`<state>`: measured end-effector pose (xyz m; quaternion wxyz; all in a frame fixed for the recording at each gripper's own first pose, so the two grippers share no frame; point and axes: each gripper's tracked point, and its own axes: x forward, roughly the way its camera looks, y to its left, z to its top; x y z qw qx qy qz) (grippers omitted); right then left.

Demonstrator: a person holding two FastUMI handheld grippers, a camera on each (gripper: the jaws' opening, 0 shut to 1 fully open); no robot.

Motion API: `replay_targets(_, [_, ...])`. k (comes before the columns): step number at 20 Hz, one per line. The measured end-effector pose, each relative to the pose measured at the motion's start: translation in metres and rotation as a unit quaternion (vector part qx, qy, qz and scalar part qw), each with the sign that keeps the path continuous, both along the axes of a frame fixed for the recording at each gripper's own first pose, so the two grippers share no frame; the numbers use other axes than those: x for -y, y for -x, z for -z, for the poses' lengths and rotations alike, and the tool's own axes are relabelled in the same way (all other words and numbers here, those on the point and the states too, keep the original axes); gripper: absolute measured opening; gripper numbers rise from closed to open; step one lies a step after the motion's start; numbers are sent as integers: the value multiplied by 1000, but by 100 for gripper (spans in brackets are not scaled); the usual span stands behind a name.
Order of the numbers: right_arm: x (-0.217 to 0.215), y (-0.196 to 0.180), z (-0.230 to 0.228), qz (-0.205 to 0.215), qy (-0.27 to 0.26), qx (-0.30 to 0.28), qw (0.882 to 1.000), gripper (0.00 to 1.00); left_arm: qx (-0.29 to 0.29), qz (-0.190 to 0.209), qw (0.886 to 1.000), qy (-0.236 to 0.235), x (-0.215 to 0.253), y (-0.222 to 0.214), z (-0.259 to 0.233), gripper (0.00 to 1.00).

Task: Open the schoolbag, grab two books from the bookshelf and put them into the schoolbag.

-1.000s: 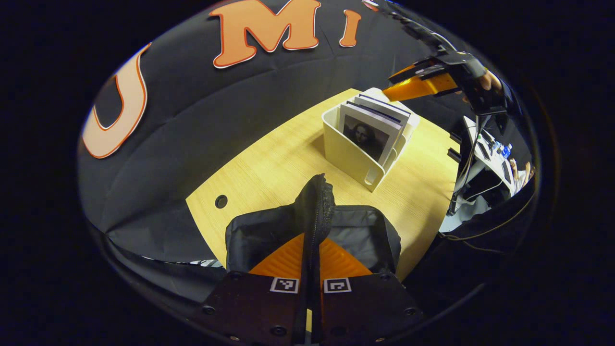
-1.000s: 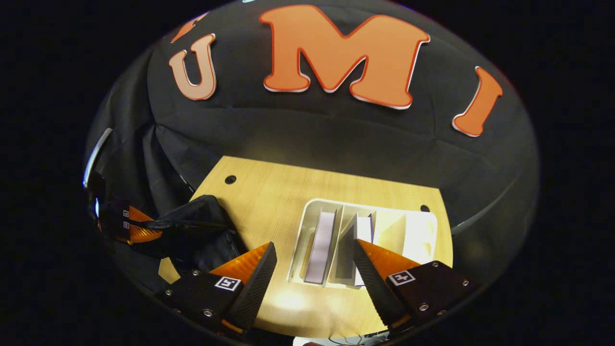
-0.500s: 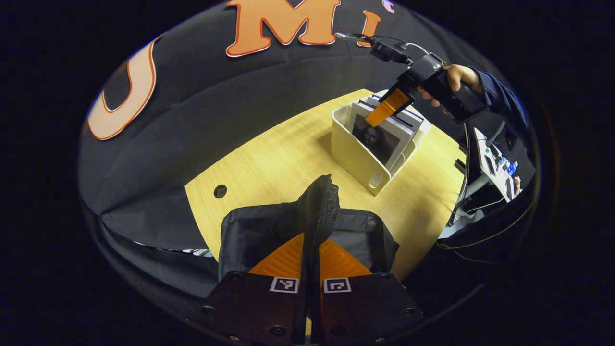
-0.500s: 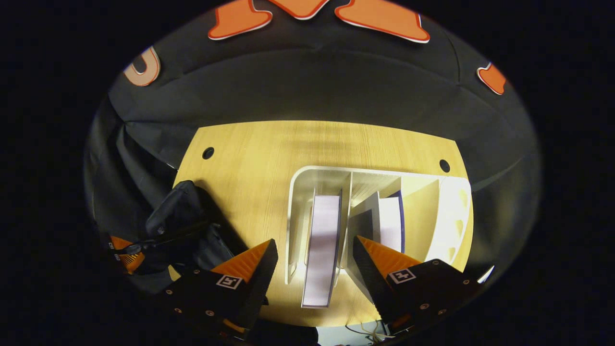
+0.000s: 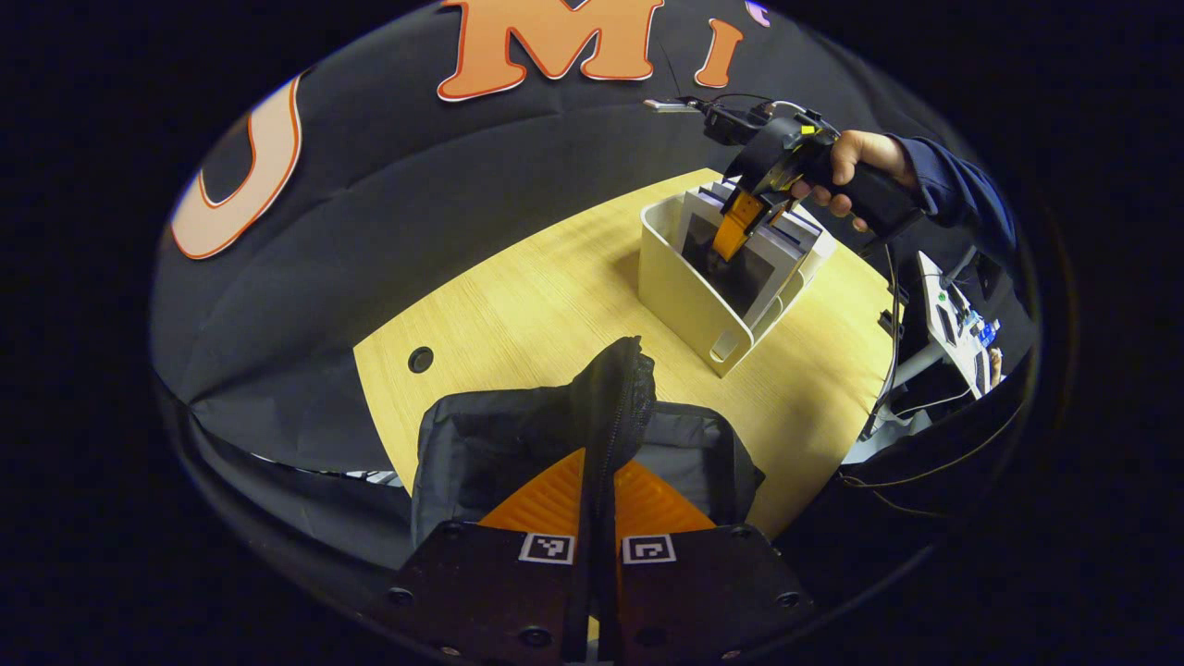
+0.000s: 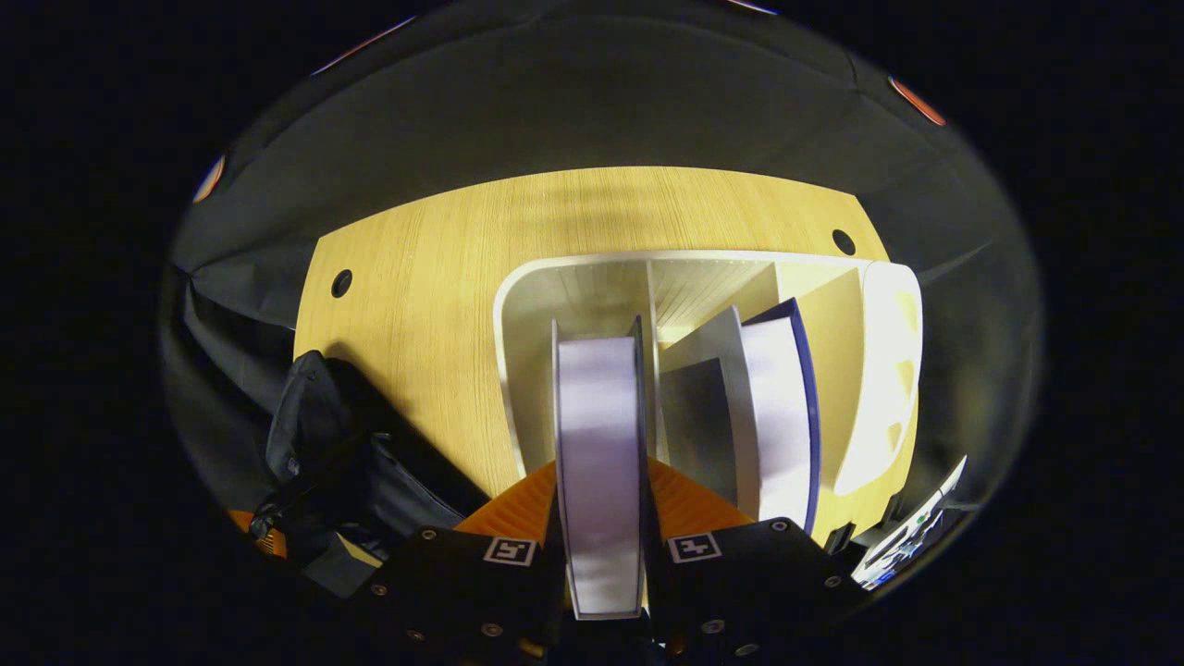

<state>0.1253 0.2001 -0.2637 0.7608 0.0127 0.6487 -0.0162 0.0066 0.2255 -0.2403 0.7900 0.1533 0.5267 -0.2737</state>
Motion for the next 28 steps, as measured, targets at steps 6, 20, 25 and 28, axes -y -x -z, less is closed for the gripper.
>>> replay_targets(6, [3,13,-55,10,-42,30,999,34,8,13,1000,-8,3,2,3,5])
replay_targets(20, [26,85,-181,86,-165,173,967,33,9,16,1000,15,6,8,2,5])
replay_targets(25, [6,117,-181,91,-226,203,948,32,8,15,1000,26,8,7,2,4])
replay_targets(28, [-8,136,-159,102,-257,196,941,32,8,8,999,36,9,4,-3,4])
